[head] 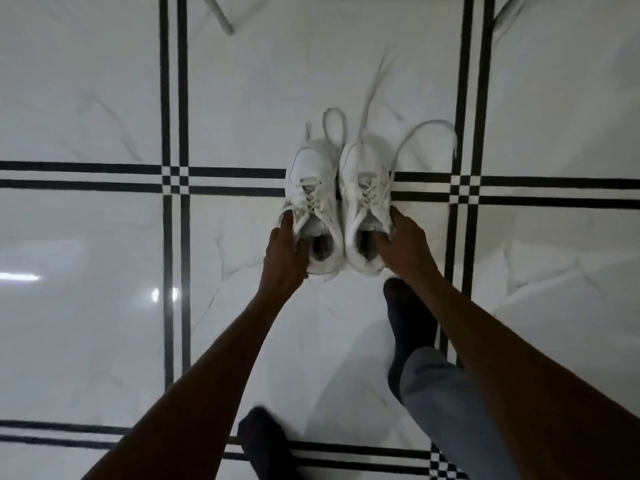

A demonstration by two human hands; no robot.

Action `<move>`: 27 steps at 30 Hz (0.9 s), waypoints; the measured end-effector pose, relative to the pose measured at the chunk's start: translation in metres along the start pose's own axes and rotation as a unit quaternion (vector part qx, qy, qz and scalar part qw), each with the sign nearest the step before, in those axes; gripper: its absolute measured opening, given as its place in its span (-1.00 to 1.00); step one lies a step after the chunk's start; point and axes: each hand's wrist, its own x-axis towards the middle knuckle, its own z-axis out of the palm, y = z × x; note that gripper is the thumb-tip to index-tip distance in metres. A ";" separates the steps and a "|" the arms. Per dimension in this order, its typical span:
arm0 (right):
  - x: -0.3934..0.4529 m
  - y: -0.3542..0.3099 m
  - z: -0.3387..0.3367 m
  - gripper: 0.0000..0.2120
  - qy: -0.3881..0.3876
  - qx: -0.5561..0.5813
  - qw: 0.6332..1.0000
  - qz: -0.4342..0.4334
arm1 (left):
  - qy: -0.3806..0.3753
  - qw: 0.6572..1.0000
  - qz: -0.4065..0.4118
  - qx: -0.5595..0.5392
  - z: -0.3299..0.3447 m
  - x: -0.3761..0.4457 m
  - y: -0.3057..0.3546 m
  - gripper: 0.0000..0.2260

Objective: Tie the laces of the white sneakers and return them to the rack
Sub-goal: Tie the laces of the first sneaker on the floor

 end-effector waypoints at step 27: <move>0.027 -0.080 0.078 -0.83 0.138 -0.043 0.978 -0.152 | 0.088 0.948 0.165 -0.258 -0.024 0.021 -0.010 -0.34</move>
